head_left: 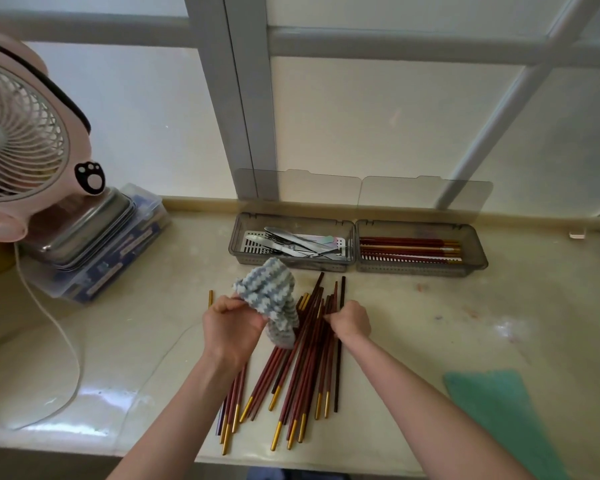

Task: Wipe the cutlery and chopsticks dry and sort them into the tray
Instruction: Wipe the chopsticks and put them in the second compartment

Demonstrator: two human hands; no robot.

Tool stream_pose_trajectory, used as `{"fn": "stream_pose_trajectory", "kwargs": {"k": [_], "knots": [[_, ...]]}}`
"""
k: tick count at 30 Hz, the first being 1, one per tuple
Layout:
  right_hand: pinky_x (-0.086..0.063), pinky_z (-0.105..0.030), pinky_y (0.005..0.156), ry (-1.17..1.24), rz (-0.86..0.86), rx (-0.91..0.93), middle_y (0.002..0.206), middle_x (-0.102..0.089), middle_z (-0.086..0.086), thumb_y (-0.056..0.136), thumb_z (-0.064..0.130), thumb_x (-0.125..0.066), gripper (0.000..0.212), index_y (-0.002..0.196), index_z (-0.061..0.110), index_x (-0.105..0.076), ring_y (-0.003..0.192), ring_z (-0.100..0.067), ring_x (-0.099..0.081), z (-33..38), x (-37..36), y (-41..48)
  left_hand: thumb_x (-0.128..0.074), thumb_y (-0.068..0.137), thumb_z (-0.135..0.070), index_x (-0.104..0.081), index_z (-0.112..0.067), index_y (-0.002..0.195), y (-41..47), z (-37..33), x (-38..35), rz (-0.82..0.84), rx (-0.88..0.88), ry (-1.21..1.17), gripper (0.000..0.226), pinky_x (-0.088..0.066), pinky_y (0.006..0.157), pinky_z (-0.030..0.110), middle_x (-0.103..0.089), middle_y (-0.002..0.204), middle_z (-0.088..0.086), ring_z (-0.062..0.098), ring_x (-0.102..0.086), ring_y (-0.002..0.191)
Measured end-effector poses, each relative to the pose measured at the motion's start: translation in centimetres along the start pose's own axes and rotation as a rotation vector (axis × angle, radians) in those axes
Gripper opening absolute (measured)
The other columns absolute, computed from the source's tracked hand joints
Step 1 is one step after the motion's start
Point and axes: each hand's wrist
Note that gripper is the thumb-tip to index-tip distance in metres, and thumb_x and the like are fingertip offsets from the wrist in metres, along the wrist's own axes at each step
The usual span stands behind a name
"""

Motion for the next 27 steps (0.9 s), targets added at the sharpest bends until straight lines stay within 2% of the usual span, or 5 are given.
{"fn": "stream_pose_trajectory", "kwargs": {"k": [6, 11, 14, 19, 27], "knots": [[-0.048, -0.029, 0.075, 0.309, 0.04, 0.073, 0.081, -0.069, -0.005, 0.076, 0.022, -0.078, 0.018, 0.079, 0.006, -0.068, 0.083, -0.023, -0.064, -0.3, 2.4, -0.8, -0.084, 0.012, 0.016, -0.059, 0.011, 0.1, 1.6, -0.4, 1.0, -0.095, 0.139, -0.029, 0.092, -0.05, 0.08, 0.044, -0.065, 0.096, 0.029, 0.032, -0.068, 0.082], [-0.057, -0.034, 0.061, 0.659, 0.3, 0.35, 0.073, -0.071, -0.016, 0.083, 0.001, -0.066, 0.007, 0.079, 0.003, -0.061, 0.068, -0.026, -0.07, 2.0, 5.6, -4.9, -0.083, 0.052, 0.009, -0.057, 0.009, 0.113, 1.9, 0.7, -0.1, -0.124, 0.34, 0.138, 0.066, -0.054, 0.079, 0.048, -0.059, 0.114, 0.03, 0.034, -0.065, 0.097], [-0.054, -0.03, 0.051, 0.649, 0.464, 0.417, 0.067, -0.069, -0.016, 0.082, -0.001, -0.067, 0.004, 0.081, 0.001, -0.064, 0.055, -0.024, -0.066, 3.4, 6.4, -7.2, -0.046, 0.092, -0.012, -0.061, -0.001, 0.106, 1.5, 1.9, -2.1, -0.111, 0.329, 0.484, 0.023, -0.059, 0.067, 0.033, -0.067, 0.099, 0.019, 0.025, -0.066, 0.084], [-0.054, -0.03, 0.053, 0.583, 0.48, 0.342, 0.062, -0.068, -0.015, 0.079, -0.001, -0.068, 0.005, 0.076, 0.0, -0.064, 0.053, -0.025, -0.064, 3.7, 6.5, -7.6, -0.033, 0.099, -0.028, -0.064, -0.007, 0.1, 1.6, 3.0, -3.2, -0.044, 0.256, 0.821, 0.037, -0.053, 0.067, 0.029, -0.07, 0.093, 0.011, 0.021, -0.066, 0.08], [-0.057, -0.033, 0.056, 0.576, 0.603, 0.3, 0.073, -0.068, -0.018, 0.085, 0.02, -0.068, 0.025, 0.095, -0.002, -0.066, 0.061, -0.026, -0.066, 2.8, 5.9, -8.0, -0.033, 0.093, 0.004, -0.059, 0.003, 0.094, 2.5, 3.1, -2.7, -0.145, 0.083, 0.88, 0.027, -0.054, 0.061, 0.029, -0.066, 0.088, 0.018, 0.023, -0.067, 0.075]]}}
Point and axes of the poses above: each hand's wrist, its own y-axis towards the middle knuckle, its own x-axis out of the back of the hand, z = x × y
